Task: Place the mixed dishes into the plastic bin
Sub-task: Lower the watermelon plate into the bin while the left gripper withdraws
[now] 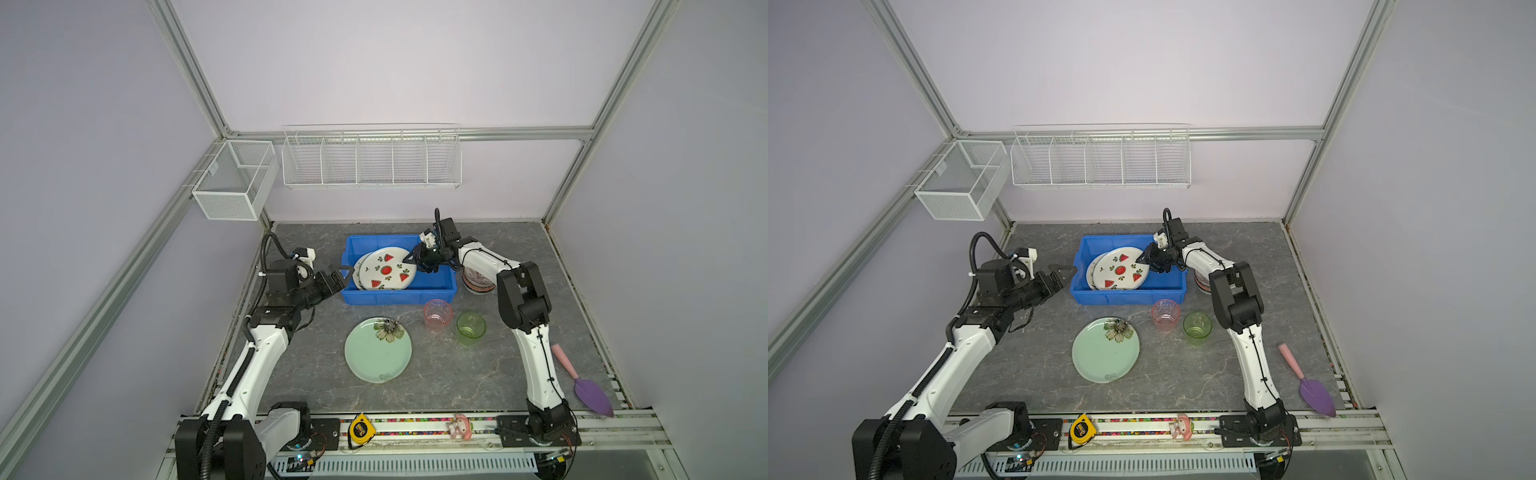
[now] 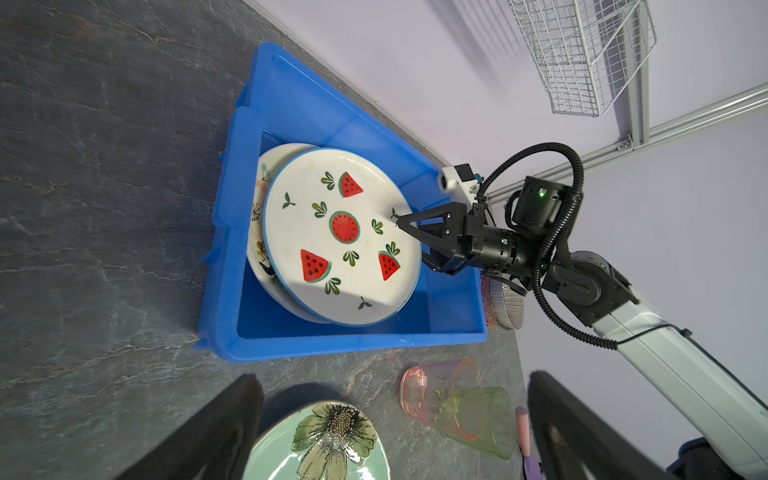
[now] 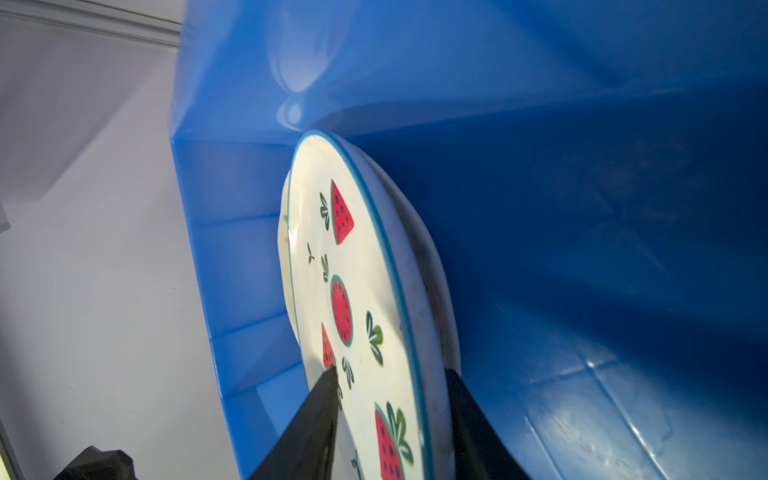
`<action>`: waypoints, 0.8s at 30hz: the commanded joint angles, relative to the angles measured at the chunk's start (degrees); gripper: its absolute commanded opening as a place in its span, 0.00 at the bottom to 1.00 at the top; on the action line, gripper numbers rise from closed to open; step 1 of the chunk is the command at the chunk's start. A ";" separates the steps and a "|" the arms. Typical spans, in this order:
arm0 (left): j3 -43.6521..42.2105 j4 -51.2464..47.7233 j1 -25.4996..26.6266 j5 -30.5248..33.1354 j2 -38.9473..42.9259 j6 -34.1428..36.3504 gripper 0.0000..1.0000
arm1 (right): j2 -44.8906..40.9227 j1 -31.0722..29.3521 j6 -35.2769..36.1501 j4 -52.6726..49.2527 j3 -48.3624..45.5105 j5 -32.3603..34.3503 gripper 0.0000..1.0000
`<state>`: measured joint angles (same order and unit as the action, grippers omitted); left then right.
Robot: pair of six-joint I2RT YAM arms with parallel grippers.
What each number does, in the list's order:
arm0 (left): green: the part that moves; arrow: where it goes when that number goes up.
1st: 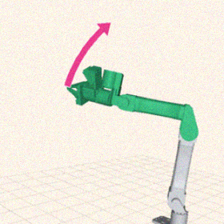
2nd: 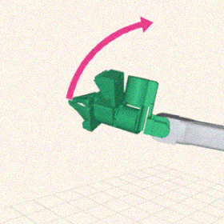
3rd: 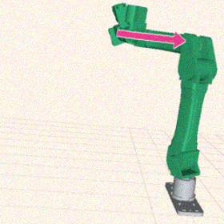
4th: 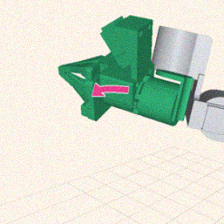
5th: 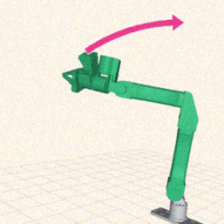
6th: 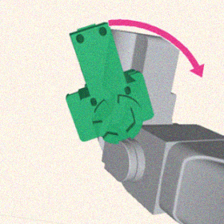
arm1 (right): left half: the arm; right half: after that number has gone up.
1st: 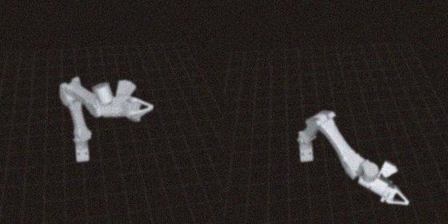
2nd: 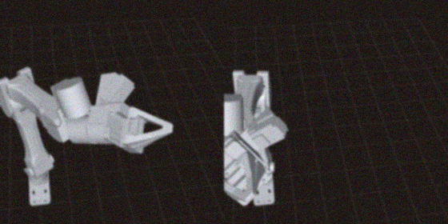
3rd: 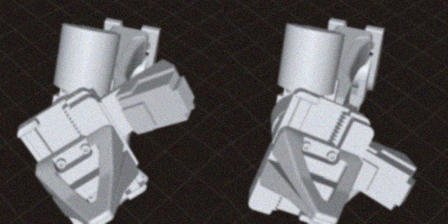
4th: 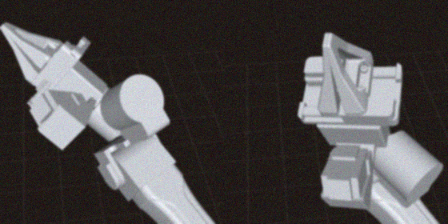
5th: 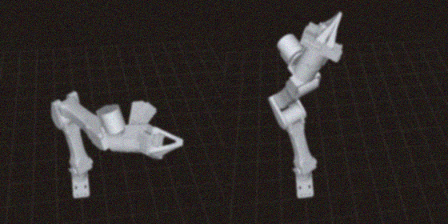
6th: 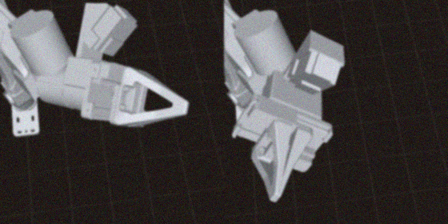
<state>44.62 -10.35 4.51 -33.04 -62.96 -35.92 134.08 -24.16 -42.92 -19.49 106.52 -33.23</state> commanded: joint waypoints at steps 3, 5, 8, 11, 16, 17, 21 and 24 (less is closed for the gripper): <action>-0.87 1.21 -0.29 -0.31 0.20 -0.07 0.99 | -2.58 -0.70 2.47 -1.34 -0.70 2.31 0.48; -0.94 1.16 -0.29 -0.27 0.29 -0.06 0.99 | -3.06 -0.91 3.72 -2.75 -0.70 3.87 0.50; -1.01 1.03 -0.29 -0.19 0.47 -0.03 0.99 | -3.21 -1.34 5.11 -4.67 -0.14 5.50 0.52; -0.91 0.95 -0.29 -0.16 0.60 -0.03 0.99 | -3.09 -2.10 6.69 -6.72 0.73 7.38 0.53; -0.83 0.77 -0.29 -0.10 0.90 -0.11 0.99 | -2.73 -3.59 8.82 -9.31 2.93 9.49 0.53; -0.85 0.69 -0.29 -0.10 0.91 -0.11 0.99 | -2.52 -3.91 9.16 -9.85 3.52 9.74 0.53; -0.71 0.43 -0.30 -0.01 1.08 -0.16 0.99 | -2.04 -4.98 10.58 -11.87 5.38 11.29 0.53; -0.65 0.07 -0.29 0.18 1.17 -0.03 0.99 | -2.04 -5.69 11.95 -13.97 6.80 13.20 0.54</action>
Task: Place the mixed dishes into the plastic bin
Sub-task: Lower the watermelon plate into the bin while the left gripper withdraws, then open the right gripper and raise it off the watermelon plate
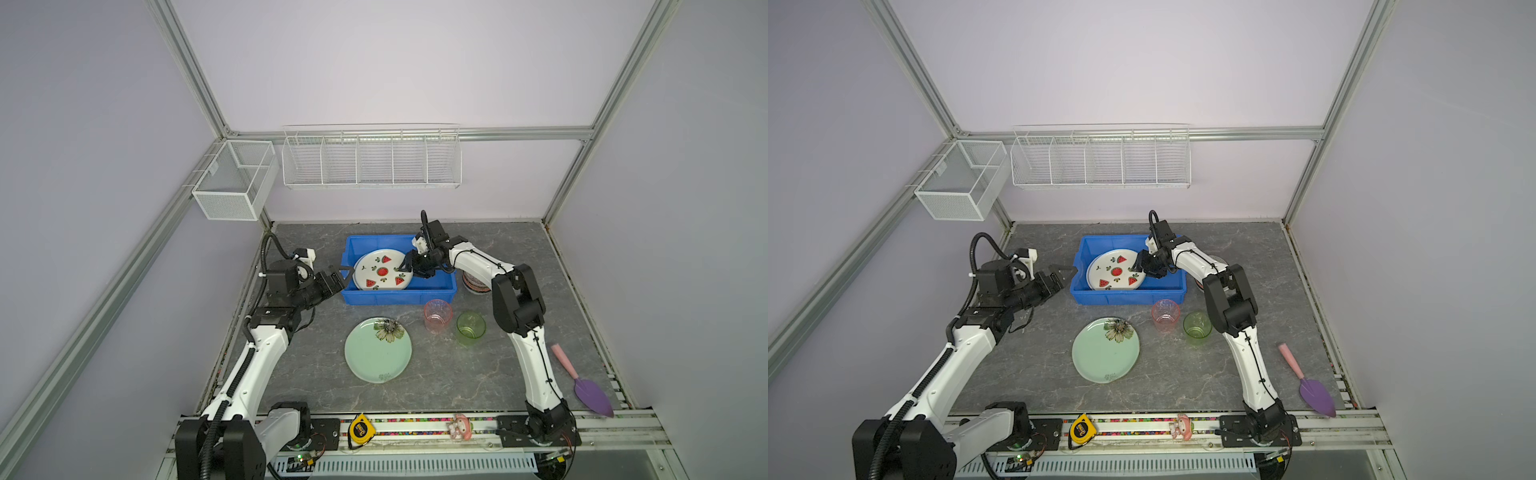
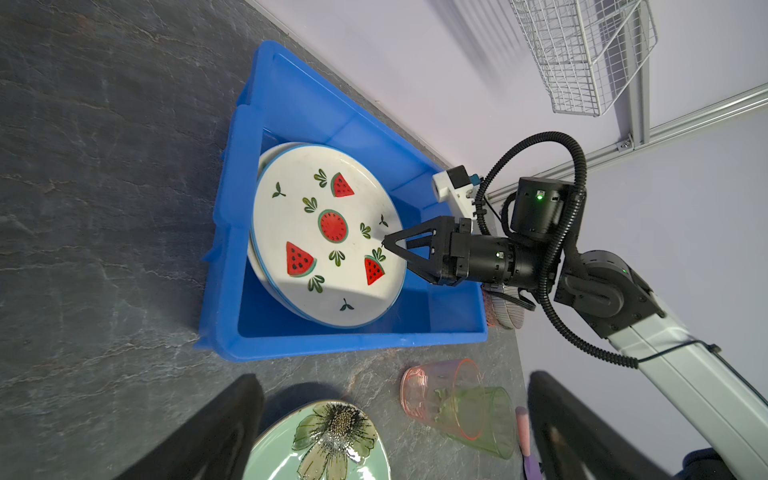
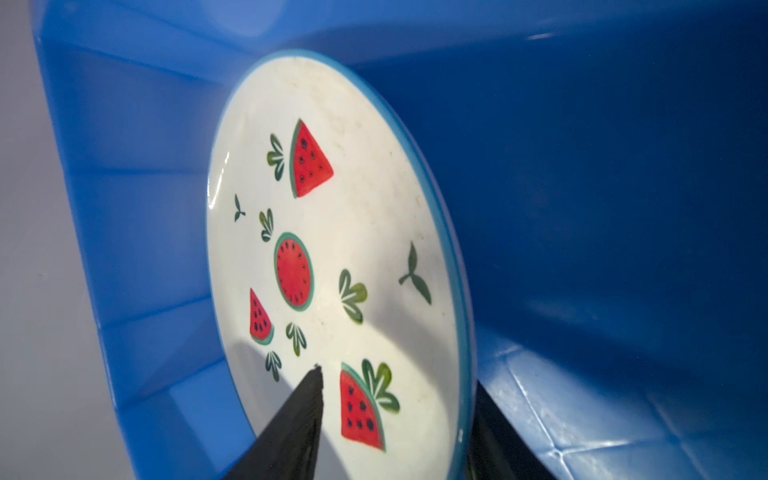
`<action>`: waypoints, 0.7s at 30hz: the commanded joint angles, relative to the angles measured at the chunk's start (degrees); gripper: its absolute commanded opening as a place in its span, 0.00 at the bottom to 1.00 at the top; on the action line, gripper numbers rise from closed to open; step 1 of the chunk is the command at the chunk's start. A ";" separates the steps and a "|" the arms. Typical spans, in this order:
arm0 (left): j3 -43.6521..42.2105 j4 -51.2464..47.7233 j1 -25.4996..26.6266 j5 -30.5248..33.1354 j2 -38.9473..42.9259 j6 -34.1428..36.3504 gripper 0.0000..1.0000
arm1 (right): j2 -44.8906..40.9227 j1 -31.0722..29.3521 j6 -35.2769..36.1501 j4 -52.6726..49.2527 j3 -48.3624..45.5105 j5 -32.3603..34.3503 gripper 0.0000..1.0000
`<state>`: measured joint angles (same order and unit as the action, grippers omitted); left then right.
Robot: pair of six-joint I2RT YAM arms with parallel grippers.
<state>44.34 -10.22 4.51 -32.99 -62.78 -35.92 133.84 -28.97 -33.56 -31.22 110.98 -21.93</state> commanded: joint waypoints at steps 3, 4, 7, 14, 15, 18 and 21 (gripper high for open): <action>-0.36 -0.30 -0.29 0.17 1.14 0.12 0.99 | -2.14 -1.47 4.22 -3.92 3.47 3.72 0.54; -0.39 -0.25 -0.29 0.28 1.17 0.10 0.99 | -2.10 -1.61 4.60 -4.35 3.99 3.94 0.54; -0.41 -0.16 -0.29 0.29 0.96 0.07 0.99 | -1.50 -1.89 5.54 -6.47 5.59 4.92 0.54; -0.37 -0.54 -0.29 0.37 1.24 0.22 0.99 | -1.22 -2.23 6.23 -6.86 5.68 5.07 0.55; -0.39 -0.80 -0.29 0.64 1.34 0.31 0.99 | -1.39 -2.23 6.27 -6.25 5.42 4.37 0.55; -0.30 -2.10 -0.29 1.44 1.61 1.18 0.99 | -1.24 -2.21 5.97 -5.07 5.25 2.23 0.55; -0.13 -3.17 -0.29 1.96 1.93 1.72 0.99 | -1.28 -2.21 5.95 -4.63 5.24 0.96 0.55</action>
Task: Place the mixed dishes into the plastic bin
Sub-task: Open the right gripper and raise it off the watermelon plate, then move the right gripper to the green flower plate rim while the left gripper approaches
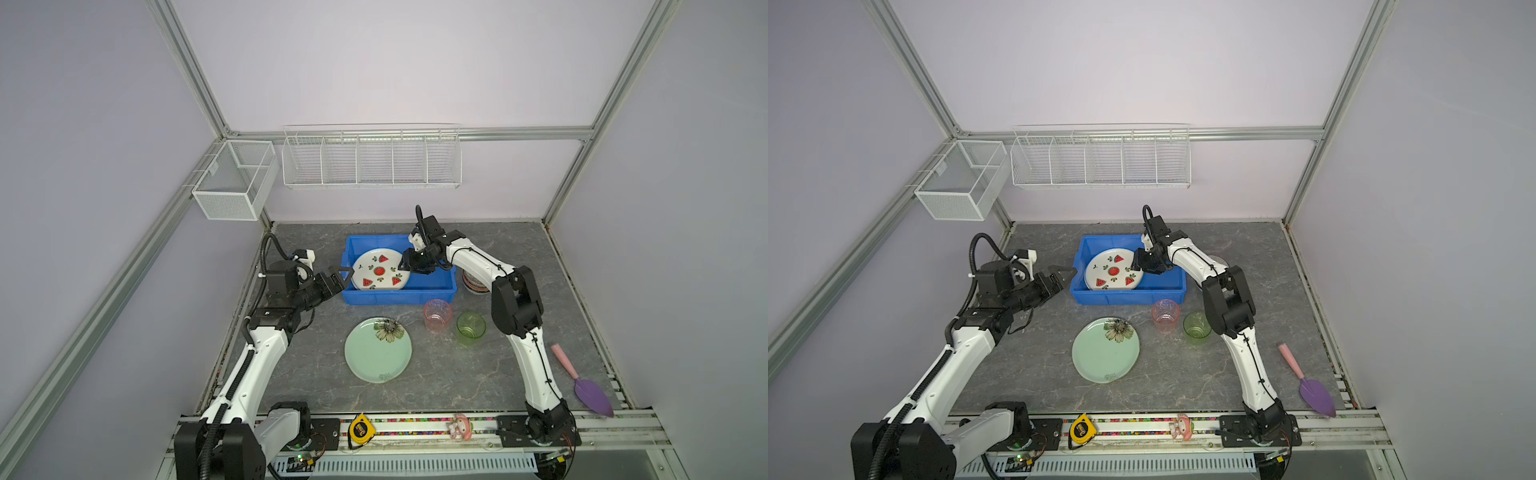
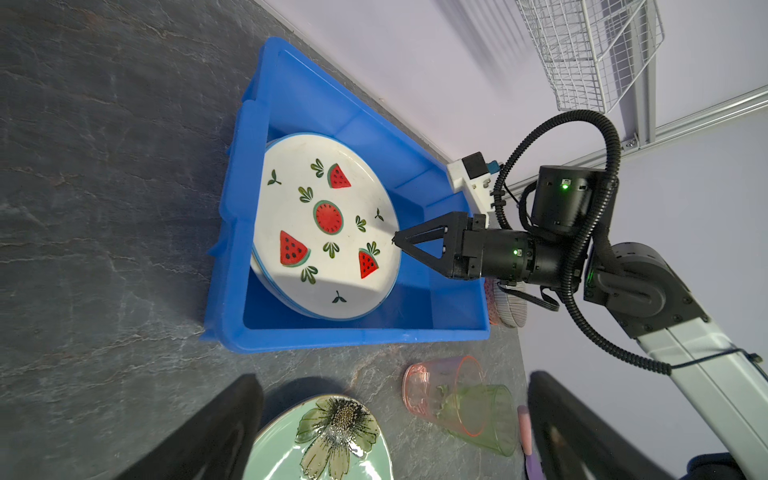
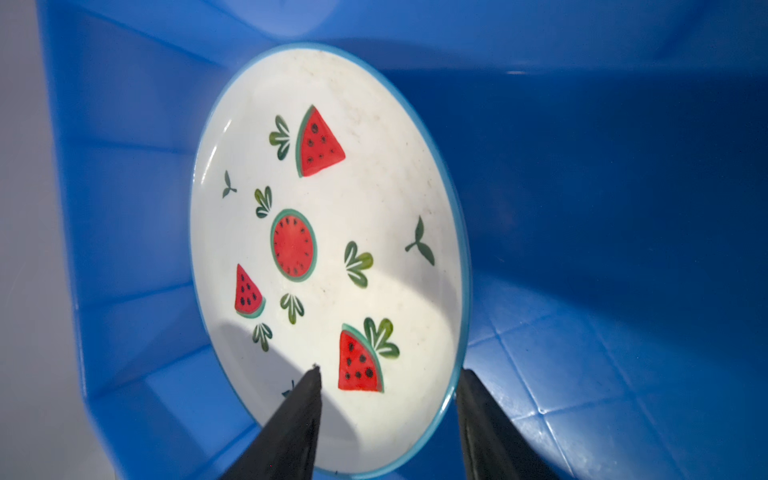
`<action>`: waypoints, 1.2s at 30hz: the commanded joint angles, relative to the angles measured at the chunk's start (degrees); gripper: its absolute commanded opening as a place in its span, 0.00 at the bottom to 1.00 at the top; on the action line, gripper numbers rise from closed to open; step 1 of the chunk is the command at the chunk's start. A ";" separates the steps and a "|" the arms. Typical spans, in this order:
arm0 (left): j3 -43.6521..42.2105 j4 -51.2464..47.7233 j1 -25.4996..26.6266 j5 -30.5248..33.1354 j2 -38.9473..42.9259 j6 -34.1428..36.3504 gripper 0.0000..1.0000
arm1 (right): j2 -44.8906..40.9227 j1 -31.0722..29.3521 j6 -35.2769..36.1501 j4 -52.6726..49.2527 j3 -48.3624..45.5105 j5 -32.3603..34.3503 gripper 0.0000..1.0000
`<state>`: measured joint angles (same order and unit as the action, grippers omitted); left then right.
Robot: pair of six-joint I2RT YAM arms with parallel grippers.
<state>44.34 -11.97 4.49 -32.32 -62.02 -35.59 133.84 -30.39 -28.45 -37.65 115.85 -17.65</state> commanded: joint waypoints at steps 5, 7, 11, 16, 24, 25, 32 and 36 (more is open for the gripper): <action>0.68 -4.58 -0.27 2.66 1.86 2.77 0.99 | -2.72 -0.75 0.89 2.07 -0.03 -3.40 0.55; 1.46 -7.00 -0.27 3.53 1.78 3.70 0.99 | -3.43 -0.74 1.18 1.41 -0.10 -3.03 0.55; 2.88 -13.74 -0.27 6.26 2.33 4.35 0.99 | -7.08 -0.79 2.74 0.54 -1.75 -1.53 0.55; 4.56 -27.64 -0.27 14.84 4.71 1.63 0.99 | -13.41 -1.24 6.08 -2.07 -4.26 -0.47 0.56; -1.55 -35.58 0.38 13.25 13.64 -7.06 0.99 | -22.81 -4.95 13.12 -10.24 -8.03 0.69 0.66; -2.86 -35.89 0.92 13.43 15.18 -8.08 0.99 | -23.93 -5.67 13.83 -10.99 -8.97 0.76 0.77; -10.34 -35.65 7.54 16.23 20.99 -13.90 0.99 | -29.53 -11.50 14.41 -12.28 -17.51 1.24 0.90; -14.98 -31.17 8.25 14.34 22.39 -15.78 1.00 | -30.63 -15.32 13.64 -10.79 -22.21 2.24 0.90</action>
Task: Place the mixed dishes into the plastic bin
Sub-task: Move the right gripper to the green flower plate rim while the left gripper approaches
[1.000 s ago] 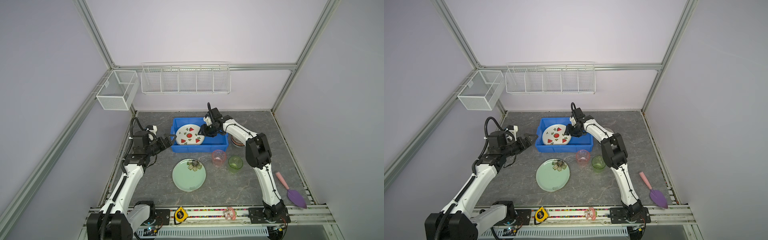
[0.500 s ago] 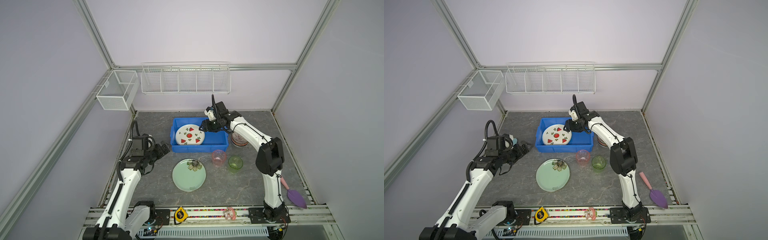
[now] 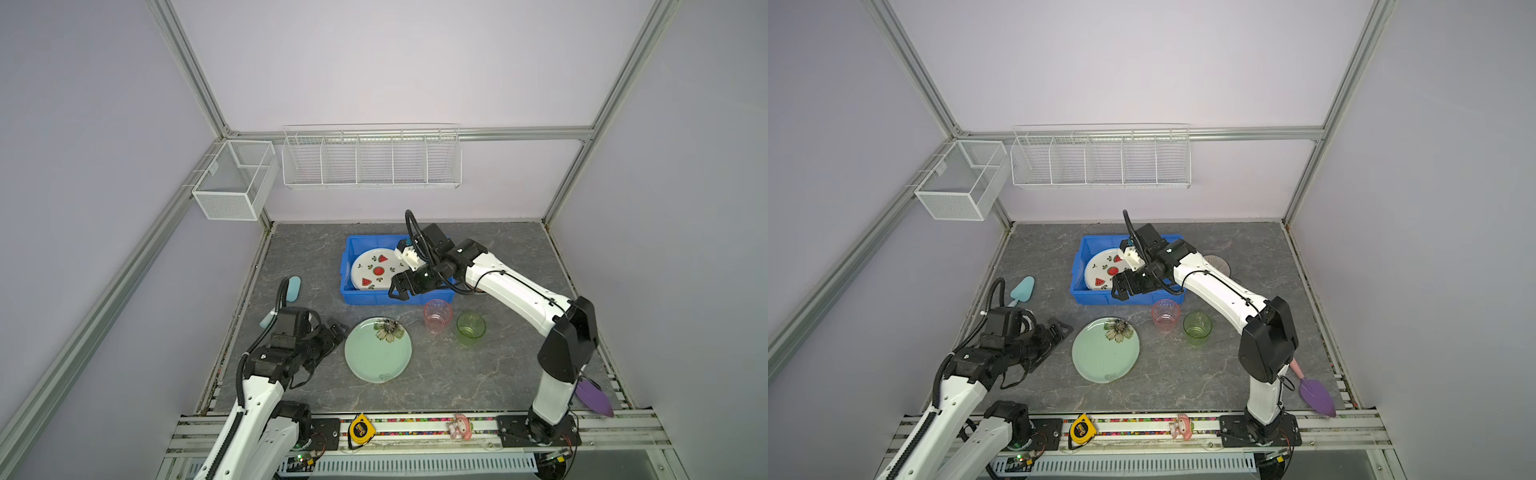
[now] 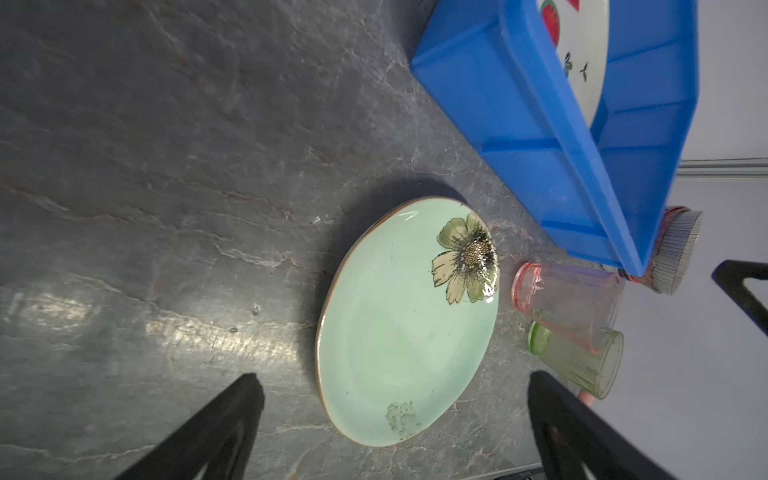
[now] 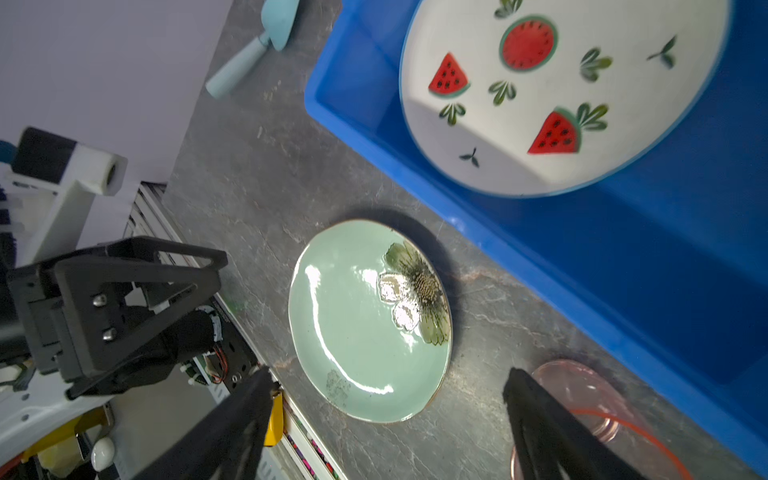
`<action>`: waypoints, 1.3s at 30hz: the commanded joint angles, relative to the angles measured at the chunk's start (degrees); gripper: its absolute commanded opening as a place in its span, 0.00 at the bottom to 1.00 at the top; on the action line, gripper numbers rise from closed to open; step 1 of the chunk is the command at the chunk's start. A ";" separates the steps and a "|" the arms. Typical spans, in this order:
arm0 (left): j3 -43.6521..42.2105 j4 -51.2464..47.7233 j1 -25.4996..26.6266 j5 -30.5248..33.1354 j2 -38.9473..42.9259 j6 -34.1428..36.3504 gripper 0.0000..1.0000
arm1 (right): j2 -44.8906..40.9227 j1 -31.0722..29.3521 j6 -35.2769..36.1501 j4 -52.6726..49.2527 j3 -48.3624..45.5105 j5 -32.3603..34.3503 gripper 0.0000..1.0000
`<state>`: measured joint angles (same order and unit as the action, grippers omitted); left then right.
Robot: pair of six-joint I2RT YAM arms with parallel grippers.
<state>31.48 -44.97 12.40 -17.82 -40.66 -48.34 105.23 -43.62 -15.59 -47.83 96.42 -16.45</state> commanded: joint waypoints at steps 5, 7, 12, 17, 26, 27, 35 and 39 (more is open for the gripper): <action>-6.70 9.53 0.34 -5.46 0.88 -3.22 0.99 | -1.04 -5.86 -0.62 1.33 -5.52 1.96 0.91; -7.43 11.15 0.32 -6.85 0.50 -2.70 0.99 | -0.20 -6.63 -0.90 1.60 -5.72 2.60 0.92; -9.71 15.61 0.33 -10.34 0.35 -1.58 0.97 | 3.66 -7.30 -1.50 1.52 -5.63 2.89 0.92; -12.23 17.89 0.34 -12.50 0.67 -0.39 0.95 | 7.06 -7.28 -1.85 1.60 -5.22 3.14 0.92; -14.88 19.50 0.42 -13.47 0.55 -0.21 0.94 | 10.98 -7.27 -1.69 0.96 -2.88 4.14 0.92; -14.90 19.26 0.42 -13.40 0.29 0.11 0.93 | 11.44 -7.23 -1.71 0.78 -2.66 4.44 0.92; -15.05 20.09 0.42 -13.24 -2.20 0.90 0.92 | 13.85 -6.57 -2.23 -0.20 -1.68 5.42 0.92; -15.23 21.81 0.43 -13.65 -2.23 0.74 0.92 | 14.38 -6.51 -2.29 -0.09 -1.68 5.22 0.92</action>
<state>16.84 -25.34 12.51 -30.76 -42.89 -48.34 119.09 -50.48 -17.41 -46.76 93.86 -11.57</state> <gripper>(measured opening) 0.921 0.916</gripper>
